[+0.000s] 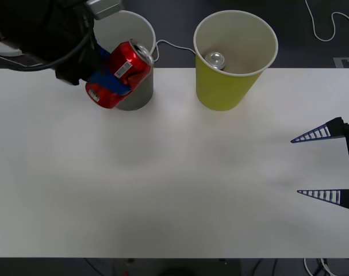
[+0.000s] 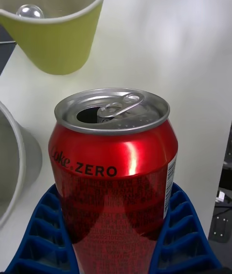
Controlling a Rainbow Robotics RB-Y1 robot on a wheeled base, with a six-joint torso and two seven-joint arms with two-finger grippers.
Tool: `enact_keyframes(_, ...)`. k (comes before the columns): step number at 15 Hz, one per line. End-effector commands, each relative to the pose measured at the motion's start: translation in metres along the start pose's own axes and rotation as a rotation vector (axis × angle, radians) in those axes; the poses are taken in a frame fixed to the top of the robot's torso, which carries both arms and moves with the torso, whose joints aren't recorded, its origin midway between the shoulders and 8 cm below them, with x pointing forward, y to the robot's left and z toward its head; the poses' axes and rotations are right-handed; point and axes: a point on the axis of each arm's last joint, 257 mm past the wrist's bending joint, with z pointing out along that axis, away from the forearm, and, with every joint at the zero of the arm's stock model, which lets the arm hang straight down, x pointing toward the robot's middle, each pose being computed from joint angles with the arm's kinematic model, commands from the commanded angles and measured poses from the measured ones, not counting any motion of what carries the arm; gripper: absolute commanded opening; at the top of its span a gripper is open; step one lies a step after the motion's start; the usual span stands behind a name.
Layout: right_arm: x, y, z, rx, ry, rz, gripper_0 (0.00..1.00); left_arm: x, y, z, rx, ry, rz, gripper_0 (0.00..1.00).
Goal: Put the can into the green bin and the plastic bottle into the gray bin
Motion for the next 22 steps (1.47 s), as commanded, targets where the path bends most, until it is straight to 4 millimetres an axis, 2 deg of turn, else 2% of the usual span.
enact_keyframes(1,0.0,0.0,0.0,0.0,0.0,0.0,1.0,-0.04,0.012,0.014,-0.013,0.019,0.001,0.0)
enact_keyframes(6,0.0,0.0,0.0,0.0,0.0,0.0,1.0,-0.122,0.05,0.044,-0.065,0.006,-0.034,0.0)
enact_keyframes(13,0.0,0.0,0.0,0.0,0.0,0.0,1.0,-0.218,0.076,0.096,-0.149,-0.035,-0.138,0.0)
enact_keyframes(16,0.0,0.0,0.0,0.0,0.0,0.0,1.0,-0.248,0.077,0.116,-0.206,-0.057,-0.152,0.0)
enact_keyframes(18,0.0,0.0,0.0,0.0,0.0,0.0,1.0,-0.26,0.074,0.124,-0.224,-0.065,-0.165,0.0)
enact_keyframes(22,0.0,0.0,0.0,0.0,0.0,0.0,1.0,-0.269,0.07,0.13,-0.231,-0.078,-0.158,0.0)
